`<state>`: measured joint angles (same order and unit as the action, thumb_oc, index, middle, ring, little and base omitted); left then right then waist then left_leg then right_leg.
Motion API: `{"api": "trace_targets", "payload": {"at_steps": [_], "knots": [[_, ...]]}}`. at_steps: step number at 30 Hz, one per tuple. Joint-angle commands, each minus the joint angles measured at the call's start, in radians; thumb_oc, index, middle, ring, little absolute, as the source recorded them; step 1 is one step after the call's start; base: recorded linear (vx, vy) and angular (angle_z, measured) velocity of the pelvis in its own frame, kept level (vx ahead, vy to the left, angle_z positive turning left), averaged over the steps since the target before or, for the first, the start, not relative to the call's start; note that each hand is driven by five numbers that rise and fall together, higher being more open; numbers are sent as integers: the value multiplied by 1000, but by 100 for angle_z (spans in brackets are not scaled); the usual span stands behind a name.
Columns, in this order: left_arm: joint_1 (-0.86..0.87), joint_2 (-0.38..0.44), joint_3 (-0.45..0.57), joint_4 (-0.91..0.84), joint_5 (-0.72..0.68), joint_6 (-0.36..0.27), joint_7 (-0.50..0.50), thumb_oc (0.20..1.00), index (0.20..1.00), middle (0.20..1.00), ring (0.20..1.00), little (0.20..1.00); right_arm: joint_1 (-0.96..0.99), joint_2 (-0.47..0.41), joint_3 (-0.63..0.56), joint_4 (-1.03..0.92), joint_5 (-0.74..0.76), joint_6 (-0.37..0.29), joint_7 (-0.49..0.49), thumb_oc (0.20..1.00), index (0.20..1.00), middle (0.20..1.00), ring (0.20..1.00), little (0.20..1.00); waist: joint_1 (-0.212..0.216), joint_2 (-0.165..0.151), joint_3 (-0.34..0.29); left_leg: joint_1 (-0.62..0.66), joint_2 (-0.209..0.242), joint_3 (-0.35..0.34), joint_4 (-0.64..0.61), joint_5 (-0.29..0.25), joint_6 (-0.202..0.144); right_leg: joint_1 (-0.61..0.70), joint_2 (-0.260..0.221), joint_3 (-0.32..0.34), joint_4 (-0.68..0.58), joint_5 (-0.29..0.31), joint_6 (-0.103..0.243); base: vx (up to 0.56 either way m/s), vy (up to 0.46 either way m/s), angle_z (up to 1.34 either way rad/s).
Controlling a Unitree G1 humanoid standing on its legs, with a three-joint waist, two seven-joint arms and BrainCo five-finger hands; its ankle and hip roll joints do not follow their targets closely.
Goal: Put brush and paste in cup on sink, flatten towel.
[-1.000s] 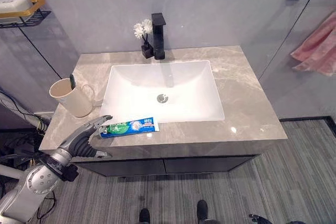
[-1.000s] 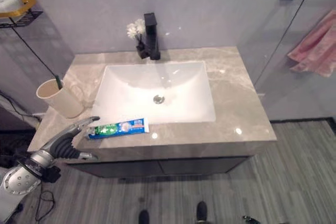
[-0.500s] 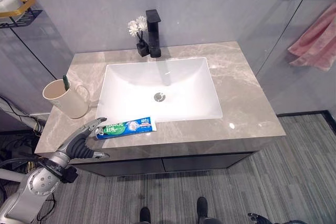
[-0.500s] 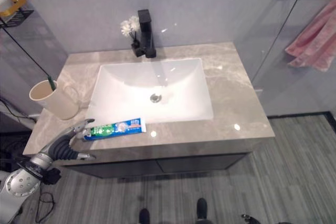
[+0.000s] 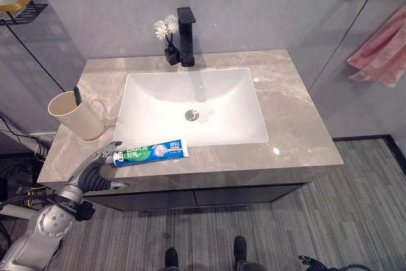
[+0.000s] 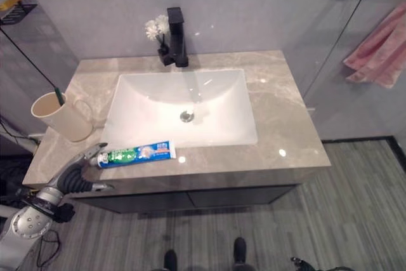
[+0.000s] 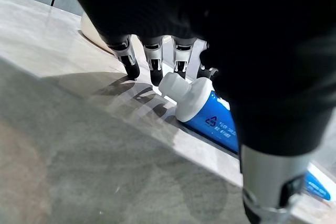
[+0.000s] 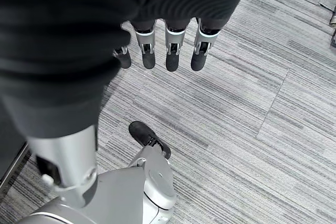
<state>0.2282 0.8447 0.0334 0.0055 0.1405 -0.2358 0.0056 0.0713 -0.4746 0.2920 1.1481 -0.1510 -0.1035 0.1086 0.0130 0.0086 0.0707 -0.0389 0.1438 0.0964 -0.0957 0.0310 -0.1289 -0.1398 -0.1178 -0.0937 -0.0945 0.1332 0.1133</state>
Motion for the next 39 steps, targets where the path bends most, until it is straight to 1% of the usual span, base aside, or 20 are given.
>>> {"api": "trace_targets", "payload": {"at_steps": [1, 6, 8, 11, 15, 17, 26, 27, 28, 29, 31, 33, 34, 35, 36, 37, 38, 39], "knots": [[-69, -11, 48, 8, 29, 3, 32, 1000, 1000, 1000, 1000, 1000, -20, 1, 33, -8, 10, 4, -12, 1000, 1000, 1000, 1000, 1000, -12, -48, 7, -14, -2, -2, 8, 15, 7, -6, -80, 10, 7, 46, 94, 0, 0, 0], [-64, -25, 42, 11, 2, 2, 25, 1000, 1000, 1000, 1000, 1000, -17, 2, 35, -3, 8, 4, -11, 1000, 1000, 1000, 1000, 1000, -12, -47, 6, -9, -1, -2, 8, 12, 7, -4, -80, 12, 7, 45, 94, 0, 0, 0], [-67, -49, 35, 21, -46, 2, 20, 1000, 1000, 1000, 1000, 1000, -18, 5, 38, 3, 8, 4, -11, 1000, 1000, 1000, 1000, 1000, -13, -44, 3, -7, -2, 3, 8, 12, 6, -4, -81, 13, 7, 43, 93, 0, 0, 0], [-68, -58, 35, 29, -75, 2, 15, 1000, 1000, 1000, 1000, 1000, -18, 4, 39, 8, 6, 4, -11, 1000, 1000, 1000, 1000, 1000, -13, -42, 0, -6, -2, 2, 8, 12, 6, -2, -81, 13, 7, 43, 93, 0, 0, 0], [-72, -62, 33, 34, -81, 5, 18, 1000, 1000, 1000, 1000, 1000, -21, 5, 40, 6, 7, 6, -11, 1000, 1000, 1000, 1000, 1000, -15, -40, -1, -4, -3, 2, 8, 12, 6, 0, -81, 13, 7, 43, 92, 0, 0, 0], [-73, -81, 28, 43, -114, 6, 17, 1000, 1000, 1000, 1000, 1000, -22, 6, 39, 8, 9, 6, -12, 1000, 1000, 1000, 1000, 1000, -16, -41, -3, -1, -2, 3, 8, 11, 6, 1, -82, 12, 7, 43, 92, 0, 0, 0], [-88, -83, 13, 54, -79, 10, 25, 1000, 1000, 1000, 1000, 1000, -28, 10, 38, 4, 14, 5, -13, 1000, 1000, 1000, 1000, 1000, -17, -42, -7, -4, -3, 4, 8, 13, 5, -1, -81, 12, 7, 41, 90, 0, 0, 0], [-93, -72, 9, 54, -45, 12, 27, 818, 818, 818, 818, 818, -27, 9, 38, 2, 14, 6, -12, 1000, 1000, 1000, 1000, 1000, -17, -42, -6, -6, -2, 4, 8, 14, 4, -3, -81, 14, 7, 41, 90, 0, 0, 0], [-94, -72, 8, 54, -43, 12, 28, 805, 805, 805, 805, 805, -27, 10, 38, 3, 14, 6, -12, 1000, 1000, 1000, 1000, 1000, -17, -42, -6, -6, -2, 4, 8, 14, 4, -3, -81, 14, 7, 41, 90, 0, 0, 0], [-94, -65, 2, 55, -25, 15, 27, 774, 774, 774, 774, 774, -28, 10, 39, 4, 14, 8, -11, 1000, 1000, 1000, 1000, 1000, -17, -41, -5, -7, -1, 5, 8, 14, 4, -4, -80, 14, 7, 41, 90, 0, 0, 0], [-95, -49, -4, 51, 17, 15, 27, 752, 752, 752, 752, 752, -30, 10, 40, 4, 16, 8, -10, 1000, 1000, 1000, 1000, 1000, -16, -40, -3, -8, -1, 4, 8, 14, 3, -7, -79, 15, 7, 41, 91, 0, 0, 0], [-96, -36, -21, 55, 61, 12, 23, 671, 671, 671, 671, 671, -30, 11, 43, 3, 14, 8, -11, 1000, 1000, 1000, 1000, 1000, -15, -39, -4, -11, 0, 6, 8, 14, 3, -10, -79, 16, 7, 39, 90, 0, 0, 0], [-94, -32, -25, 56, 75, 11, 22, 655, 655, 655, 655, 655, -29, 10, 41, 0, 13, 8, -11, 1000, 1000, 1000, 1000, 1000, -15, -39, -5, -10, 1, 6, 8, 13, 3, -9, -79, 16, 7, 39, 90, 31, -5, -1], [-99, -10, -46, 57, 138, 7, 19, 598, 598, 598, 598, 598, -30, 11, 42, 5, 15, 8, -15, 1000, 1000, 1000, 1000, 1000, -15, -37, -6, -7, 1, 7, 8, 11, 3, -6, -78, 17, 7, 37, 90, 44, -10, -2], [-94, 28, -70, 45, 231, 1, 26, 507, 507, 507, 507, 507, -31, 10, 40, -4, 15, 4, -23, 1000, 1000, 1000, 1000, 1000, -14, -37, -6, -2, 2, 9, 8, 8, 3, -2, -78, 16, 7, 32, 91, 35, -9, -2], [-95, 28, -72, 47, 234, 1, 28, 473, 473, 473, 473, 473, -30, 11, 39, -4, 15, 4, -24, 1000, 1000, 1000, 1000, 1000, -13, -38, -6, -2, 2, 9, 8, 8, 3, -1, -78, 16, 7, 32, 91, 0, 0, 0], [-94, 34, -83, 49, 255, -2, 29, 388, 388, 388, 388, 388, -31, 10, 40, -6, 14, 3, -27, 1000, 1000, 1000, 1000, 1000, -14, -38, -6, -1, 2, 9, 8, 7, 4, 0, -77, 16, 7, 31, 90, 0, 0, 0], [-94, 53, -104, 46, 293, -9, 28, 203, 203, 203, 203, 203, -31, 7, 39, -12, 13, 1, -32, 1000, 1000, 1000, 1000, 1000, -15, -38, -8, 3, 2, 11, 8, 5, 4, 1, -77, 17, 7, 30, 91, 18, -5, -3]]}}
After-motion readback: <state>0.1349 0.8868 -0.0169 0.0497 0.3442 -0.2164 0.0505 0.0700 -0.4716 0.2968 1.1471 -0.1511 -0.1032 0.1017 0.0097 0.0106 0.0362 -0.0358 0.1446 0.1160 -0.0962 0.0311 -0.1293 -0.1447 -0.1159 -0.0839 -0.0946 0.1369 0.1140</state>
